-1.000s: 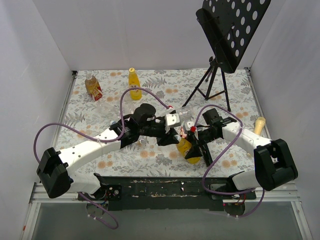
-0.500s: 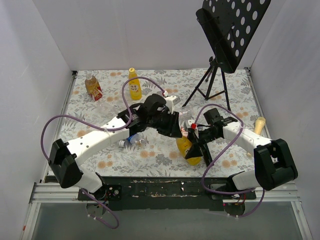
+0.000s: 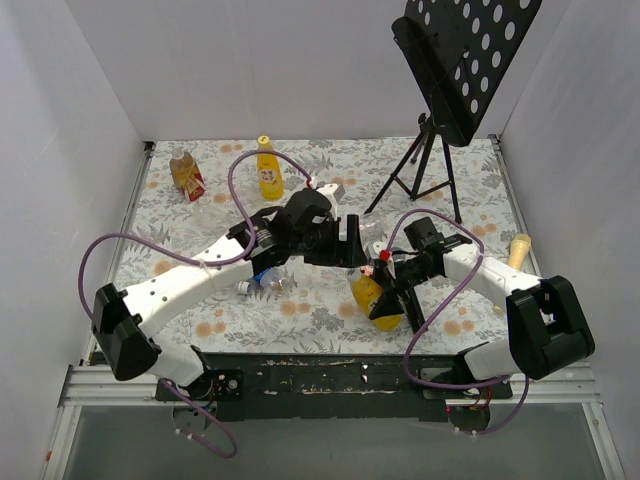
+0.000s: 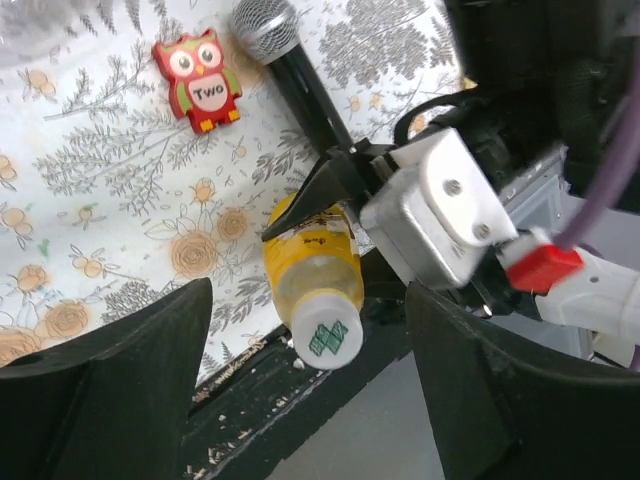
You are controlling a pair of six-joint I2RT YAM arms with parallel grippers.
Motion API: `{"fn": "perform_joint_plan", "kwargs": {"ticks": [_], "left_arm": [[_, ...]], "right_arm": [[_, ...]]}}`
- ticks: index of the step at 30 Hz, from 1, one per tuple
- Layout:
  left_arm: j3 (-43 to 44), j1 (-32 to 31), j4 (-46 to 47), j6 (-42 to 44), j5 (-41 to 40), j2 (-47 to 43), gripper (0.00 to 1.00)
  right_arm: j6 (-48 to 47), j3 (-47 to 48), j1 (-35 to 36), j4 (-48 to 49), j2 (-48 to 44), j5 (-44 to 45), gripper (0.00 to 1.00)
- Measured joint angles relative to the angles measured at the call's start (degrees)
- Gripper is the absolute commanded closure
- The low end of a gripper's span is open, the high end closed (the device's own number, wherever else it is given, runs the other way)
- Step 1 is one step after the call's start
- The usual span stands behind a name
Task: Unscrew the bottle caps
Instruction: Unscrew the bottle cap from the plastic bottle.
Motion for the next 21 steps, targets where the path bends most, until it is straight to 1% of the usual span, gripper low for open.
{"fn": "perform_joint_plan", "kwargs": {"ticks": [4, 6, 9, 12, 15, 16, 18, 19, 21], "left_arm": [[-1.90, 0.46, 2.40, 6.80, 2.03, -5.31, 0.12], [-2.58, 0.44, 2.97, 12.22, 3.98, -8.15, 0.02], [-6.10, 0.50, 5.92, 23.78, 9.33, -13.09, 0.02], [-15.69, 0.59, 12.17, 37.42, 16.22, -19.43, 0.02], [-25.46, 0.52, 18.47, 48.48, 20.76, -23.54, 0.02], [-26.95, 0.52, 20.02, 52.28, 22.01, -23.34, 0.02], [-26.84, 0.55, 21.62, 55.41, 22.86, -21.14, 0.02], [-25.99, 0.55, 22.38, 57.07, 23.23, -19.34, 0.04], [-23.91, 0.55, 23.78, 59.25, 23.91, -15.85, 0.11]], "right_arm": [[-0.26, 0.00, 0.15, -0.04, 0.00, -0.04, 0.85], [-0.31, 0.00, 0.15, -0.07, -0.02, -0.04, 0.85], [-0.83, 0.00, 0.20, -0.24, 0.00, -0.11, 0.85], [-1.66, 0.00, 0.24, -0.50, -0.02, -0.28, 0.84], [-2.60, 0.00, 0.24, -0.68, -0.02, -0.48, 0.84], [-2.84, 0.00, 0.24, -0.74, -0.02, -0.50, 0.84], [-3.06, 0.00, 0.24, -0.81, -0.02, -0.55, 0.84], [-3.19, 0.00, 0.24, -0.87, -0.02, -0.57, 0.84], [-3.37, 0.00, 0.24, -0.94, -0.02, -0.61, 0.84]]}}
